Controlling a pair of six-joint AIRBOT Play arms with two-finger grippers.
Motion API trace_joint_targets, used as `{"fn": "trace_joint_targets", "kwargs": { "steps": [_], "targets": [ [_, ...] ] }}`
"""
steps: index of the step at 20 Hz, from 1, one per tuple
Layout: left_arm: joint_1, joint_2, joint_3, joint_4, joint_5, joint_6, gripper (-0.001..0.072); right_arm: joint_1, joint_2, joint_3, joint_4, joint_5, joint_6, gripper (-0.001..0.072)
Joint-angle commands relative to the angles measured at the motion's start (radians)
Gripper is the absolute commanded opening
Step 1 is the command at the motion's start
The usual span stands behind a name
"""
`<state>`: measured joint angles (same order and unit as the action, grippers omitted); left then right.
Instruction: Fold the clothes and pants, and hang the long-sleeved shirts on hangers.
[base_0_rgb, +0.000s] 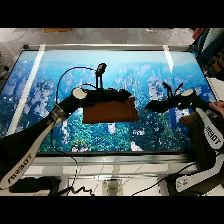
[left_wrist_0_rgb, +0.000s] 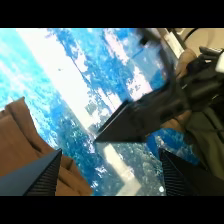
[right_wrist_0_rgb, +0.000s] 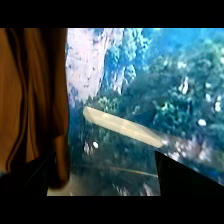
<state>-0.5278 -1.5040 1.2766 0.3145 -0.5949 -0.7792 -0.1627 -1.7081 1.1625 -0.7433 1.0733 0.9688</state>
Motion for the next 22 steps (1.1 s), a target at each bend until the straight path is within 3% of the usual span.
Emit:
{"fn": "trace_joint_targets", "kwargs": {
  "steps": [1, 2, 6, 9, 11, 12, 13, 14, 16, 17, 18, 19, 22],
  "targets": [
    [0.008, 0.019, 0.000, -0.002, -0.041, 0.040, 0.0720, 0.091, -0.018, -0.079, 0.121, -0.180, 0.112, 0.0667],
    [0.000, 0.019, 0.000, -0.002, -0.054, 0.040, 0.0720, 0.125, -0.023, -0.072, 0.127, -0.215, 0.144, 0.0621],
    [-0.026, 0.019, 0.000, -0.001, -0.073, 0.040, 0.0720, 0.274, -0.060, -0.007, 0.130, -0.236, 0.146, 0.0618],
    [-0.026, 0.019, 0.000, -0.001, -0.073, 0.040, 0.0720, 0.366, -0.091, 0.043, 0.129, -0.238, 0.146, 0.0563],
    [-0.025, 0.019, 0.000, -0.001, -0.076, 0.039, 0.0720, 0.418, -0.108, 0.068, 0.120, -0.239, 0.146, 0.0399],
    [-0.025, 0.019, 0.000, -0.001, -0.093, 0.039, 0.0717, 0.442, -0.112, 0.078, 0.101, -0.240, 0.146, 0.0232],
    [-0.023, 0.020, 0.000, -0.001, -0.116, 0.040, 0.0710, 0.459, -0.111, 0.088, 0.075, -0.237, 0.146, 0.0017],
    [-0.017, 0.026, 0.000, 0.000, -0.145, 0.040, 0.0641, 0.469, -0.110, 0.105, 0.049, -0.225, 0.145, 0.0014],
    [0.010, 0.053, 0.000, 0.016, -0.204, 0.039, 0.0422, 0.460, -0.101, 0.159, -0.001, -0.139, 0.146, 0.0014],
    [0.026, 0.080, 0.000, 0.048, -0.231, 0.038, 0.0385, 0.444, -0.087, 0.190, -0.027, -0.090, 0.150, 0.0013],
    [0.046, 0.119, 0.000, 0.105, -0.258, 0.036, 0.0237, 0.420, -0.065, 0.219, -0.055, -0.045, 0.163, 0.0013],
    [0.066, 0.164, 0.000, 0.178, -0.290, 0.036, 0.0020, 0.392, -0.041, 0.244, -0.092, -0.010, 0.184, 0.0012],
    [0.136, 0.329, 0.000, 0.488, -0.375, 0.019, 0.0011, 0.277, 0.062, 0.317, -0.260, 0.108, 0.290, 0.0012]
  ]
}}
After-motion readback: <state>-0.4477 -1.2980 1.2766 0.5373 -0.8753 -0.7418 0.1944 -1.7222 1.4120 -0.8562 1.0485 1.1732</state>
